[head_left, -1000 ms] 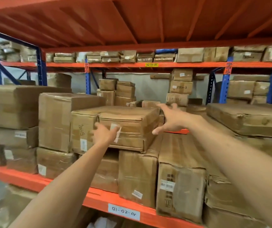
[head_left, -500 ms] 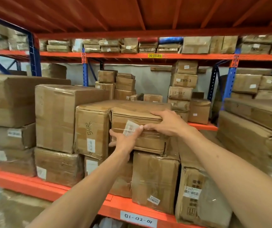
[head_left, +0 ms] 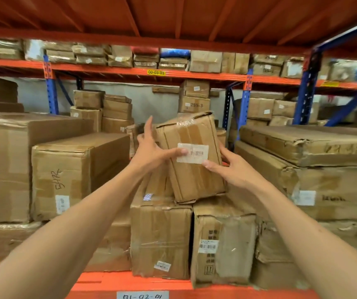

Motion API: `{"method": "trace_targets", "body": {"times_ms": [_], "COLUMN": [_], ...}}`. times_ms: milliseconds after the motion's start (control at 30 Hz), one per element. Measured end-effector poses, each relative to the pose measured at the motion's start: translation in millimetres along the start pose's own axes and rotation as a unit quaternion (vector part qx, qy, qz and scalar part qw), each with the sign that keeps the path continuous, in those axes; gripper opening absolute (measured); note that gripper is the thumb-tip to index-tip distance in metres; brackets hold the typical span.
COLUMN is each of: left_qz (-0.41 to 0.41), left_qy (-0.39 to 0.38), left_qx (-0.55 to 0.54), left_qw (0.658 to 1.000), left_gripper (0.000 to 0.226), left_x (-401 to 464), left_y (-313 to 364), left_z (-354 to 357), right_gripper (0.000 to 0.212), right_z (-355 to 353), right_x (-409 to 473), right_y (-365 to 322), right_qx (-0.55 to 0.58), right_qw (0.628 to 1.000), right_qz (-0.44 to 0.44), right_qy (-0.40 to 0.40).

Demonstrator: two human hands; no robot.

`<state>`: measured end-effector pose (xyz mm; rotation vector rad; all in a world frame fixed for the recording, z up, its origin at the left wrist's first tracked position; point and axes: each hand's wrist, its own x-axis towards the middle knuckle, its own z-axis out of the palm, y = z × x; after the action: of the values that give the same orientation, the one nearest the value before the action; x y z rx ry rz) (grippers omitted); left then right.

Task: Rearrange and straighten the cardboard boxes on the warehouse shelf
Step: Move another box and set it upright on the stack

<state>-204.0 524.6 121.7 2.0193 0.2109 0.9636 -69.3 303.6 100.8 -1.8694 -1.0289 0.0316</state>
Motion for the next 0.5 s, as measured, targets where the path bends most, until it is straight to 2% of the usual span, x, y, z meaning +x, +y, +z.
{"method": "trace_targets", "body": {"times_ms": [100,200,267,433,500], "left_qz": [-0.010,-0.029,-0.028,0.001,0.010], "left_qy": [-0.140,-0.261,-0.281,-0.273,-0.277], "left_qx": [0.016,0.028,0.021,0.011,0.006], "left_qw": [0.990,0.965,0.959,0.962,0.961], "left_gripper": [0.137,0.147,0.145,0.149,0.149], "left_x": [20.9,28.6,29.3,20.2,13.6], "left_y": [8.2,6.7,3.9,14.5,23.0], "left_z": [19.9,39.0,47.1,62.0,71.6], "right_gripper": [0.128,0.151,0.155,0.132,0.138], "right_z": [-30.2,-51.6,-55.5,-71.7,-87.3], "right_x": [8.1,10.0,13.1,8.3,-3.3], "right_y": [-9.7,-12.0,-12.1,-18.8,-24.3], "right_qx": [-0.010,0.007,0.003,-0.040,-0.068], "right_qw": [1.000,0.999,0.998,0.999,0.997], "right_qz": [0.011,0.052,0.064,0.032,0.029], "right_qy": [0.020,-0.009,-0.013,0.012,0.009]}}
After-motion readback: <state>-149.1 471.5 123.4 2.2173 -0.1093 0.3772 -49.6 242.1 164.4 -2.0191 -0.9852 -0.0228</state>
